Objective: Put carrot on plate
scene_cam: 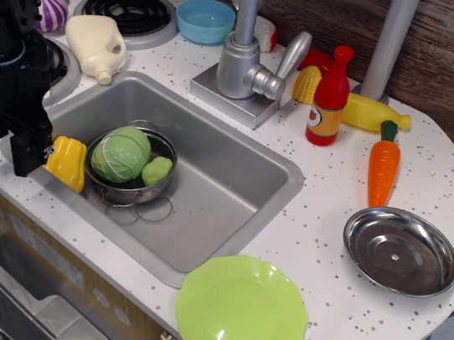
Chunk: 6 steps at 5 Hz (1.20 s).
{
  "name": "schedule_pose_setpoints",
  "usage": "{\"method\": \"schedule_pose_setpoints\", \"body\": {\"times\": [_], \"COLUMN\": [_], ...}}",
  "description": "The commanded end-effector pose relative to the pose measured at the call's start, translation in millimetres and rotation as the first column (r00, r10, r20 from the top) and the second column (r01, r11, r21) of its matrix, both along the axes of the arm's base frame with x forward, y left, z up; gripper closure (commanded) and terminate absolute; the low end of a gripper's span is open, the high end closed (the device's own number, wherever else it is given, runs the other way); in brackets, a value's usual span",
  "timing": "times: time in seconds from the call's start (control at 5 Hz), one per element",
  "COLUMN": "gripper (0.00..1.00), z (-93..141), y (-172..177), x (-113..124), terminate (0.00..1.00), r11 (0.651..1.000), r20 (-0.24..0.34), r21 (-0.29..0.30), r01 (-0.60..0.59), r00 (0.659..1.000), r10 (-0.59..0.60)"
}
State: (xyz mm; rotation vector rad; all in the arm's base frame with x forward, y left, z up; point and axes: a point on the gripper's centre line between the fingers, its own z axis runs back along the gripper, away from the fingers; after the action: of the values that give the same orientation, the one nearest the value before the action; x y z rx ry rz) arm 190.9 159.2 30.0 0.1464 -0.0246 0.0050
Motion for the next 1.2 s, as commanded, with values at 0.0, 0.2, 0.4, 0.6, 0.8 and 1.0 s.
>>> {"method": "schedule_pose_setpoints", "body": {"times": [0.0,0.2,0.4,0.6,0.8,1.0], "gripper": [0.0,0.0,0.0,0.0,0.0,0.0], "z": [0.0,18.4,43.3,54.1,58.8,61.7], "y": [0.0,-25.1,-62.4,-105.4,-155.6,-195.4], "x": [0.0,14.9,38.0,63.6,105.8,149.2], "terminate": [0.0,0.0,0.0,0.0,0.0,0.0], "r11": [1.0,0.993,0.983,0.969,0.967,0.974], "r20": [0.0,-0.015,-0.013,0.022,0.109,0.158], "r21": [0.0,-0.017,-0.041,-0.066,-0.064,-0.095], "r01": [0.0,-0.113,-0.182,-0.239,-0.248,-0.208], "r00": [1.0,0.993,0.983,0.97,0.961,0.962], "r10": [0.0,0.113,0.181,0.24,0.254,0.221]}}
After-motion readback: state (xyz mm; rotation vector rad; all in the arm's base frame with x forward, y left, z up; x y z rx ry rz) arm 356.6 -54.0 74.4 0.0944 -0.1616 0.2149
